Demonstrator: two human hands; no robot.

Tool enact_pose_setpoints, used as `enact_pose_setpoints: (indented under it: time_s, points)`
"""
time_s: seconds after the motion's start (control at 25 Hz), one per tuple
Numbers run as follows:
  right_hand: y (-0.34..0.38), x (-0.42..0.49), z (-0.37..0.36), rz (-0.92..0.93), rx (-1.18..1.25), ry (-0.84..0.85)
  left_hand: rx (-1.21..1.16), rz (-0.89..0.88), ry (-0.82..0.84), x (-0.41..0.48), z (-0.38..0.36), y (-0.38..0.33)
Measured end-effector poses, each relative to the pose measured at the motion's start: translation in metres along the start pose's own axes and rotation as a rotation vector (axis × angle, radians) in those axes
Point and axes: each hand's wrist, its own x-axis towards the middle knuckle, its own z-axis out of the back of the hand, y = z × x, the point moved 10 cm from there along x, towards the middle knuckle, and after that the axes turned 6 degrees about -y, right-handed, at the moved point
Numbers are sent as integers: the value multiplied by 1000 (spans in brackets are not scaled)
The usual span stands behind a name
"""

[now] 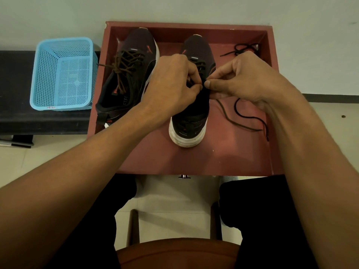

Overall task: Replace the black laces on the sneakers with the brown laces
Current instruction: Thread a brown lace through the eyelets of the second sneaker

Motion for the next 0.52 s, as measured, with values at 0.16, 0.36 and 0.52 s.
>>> enact_pose_setpoints:
  time_s: [0.16,0.36,0.52]
  points:
    - [-2,1,1,-6,8,-12,-44,33,-5,-2,-1,1]
    - [-4,0,0,-5,19,27,-5,15,12,-2,-6,0]
    - [-9,4,-1,-27,33,19,14,-4,3,-2,-5,0]
